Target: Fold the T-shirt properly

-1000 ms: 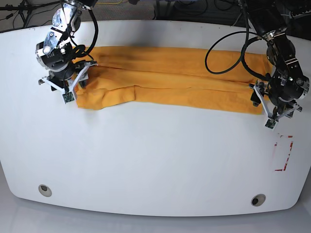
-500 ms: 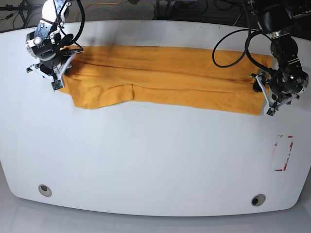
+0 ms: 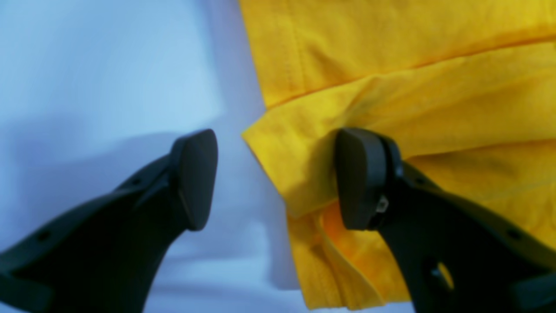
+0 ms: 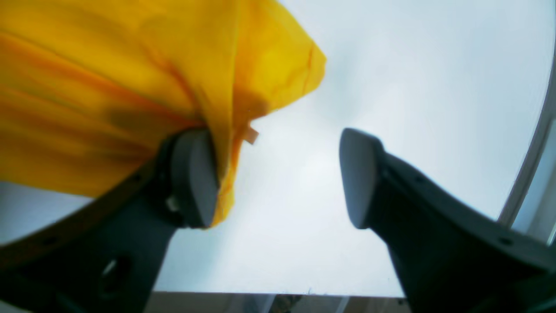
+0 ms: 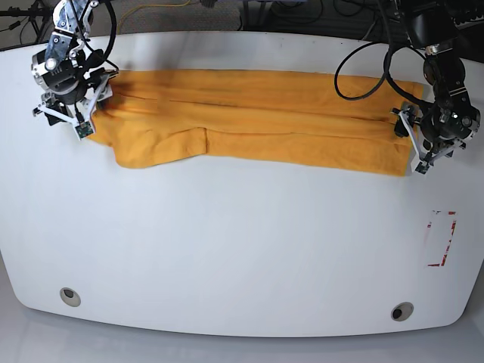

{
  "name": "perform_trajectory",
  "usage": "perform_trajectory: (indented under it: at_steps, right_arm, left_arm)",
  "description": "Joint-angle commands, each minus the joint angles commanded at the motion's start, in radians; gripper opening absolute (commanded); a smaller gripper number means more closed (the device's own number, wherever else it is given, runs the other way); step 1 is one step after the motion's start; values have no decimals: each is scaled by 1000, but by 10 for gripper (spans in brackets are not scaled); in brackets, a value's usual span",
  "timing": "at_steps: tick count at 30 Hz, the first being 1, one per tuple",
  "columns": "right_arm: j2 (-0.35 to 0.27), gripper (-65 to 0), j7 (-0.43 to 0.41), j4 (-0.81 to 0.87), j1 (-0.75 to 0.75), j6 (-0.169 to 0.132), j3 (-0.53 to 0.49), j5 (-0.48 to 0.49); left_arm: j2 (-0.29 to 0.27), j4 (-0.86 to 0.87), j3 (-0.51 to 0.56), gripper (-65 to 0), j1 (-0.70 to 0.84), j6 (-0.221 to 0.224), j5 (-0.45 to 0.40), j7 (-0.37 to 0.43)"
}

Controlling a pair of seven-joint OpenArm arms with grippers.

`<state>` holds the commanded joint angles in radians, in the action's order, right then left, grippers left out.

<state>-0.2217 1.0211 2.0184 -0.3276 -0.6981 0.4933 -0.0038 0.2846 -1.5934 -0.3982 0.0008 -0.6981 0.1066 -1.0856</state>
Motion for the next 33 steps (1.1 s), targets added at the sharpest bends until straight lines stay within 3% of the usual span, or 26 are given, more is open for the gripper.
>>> perform_trajectory:
  at_steps: [5, 10, 15, 21, 33]
  right_arm:
    - [18, -222, -2, 12, 32, 0, 6, 11]
    - [55, -219, 9, 11, 63, 0, 54, 126]
    - [84, -219, 91, 11, 103, 0, 60, 218]
    - [92, -219, 110, 9, 110, 0, 60, 301]
    - [78, -220, 152, 6, 129, 0, 106, 344]
  left_arm:
    - [0, 3, 0, -254, 0, 0, 0, 0]
    - [0, 3, 0, -254, 0, 0, 0, 0]
    - [0, 2, 0, -254, 0, 0, 0, 0]
    - [0, 2, 0, -254, 0, 0, 0, 0]
    - [0, 8, -2, -254, 0, 0, 0, 0]
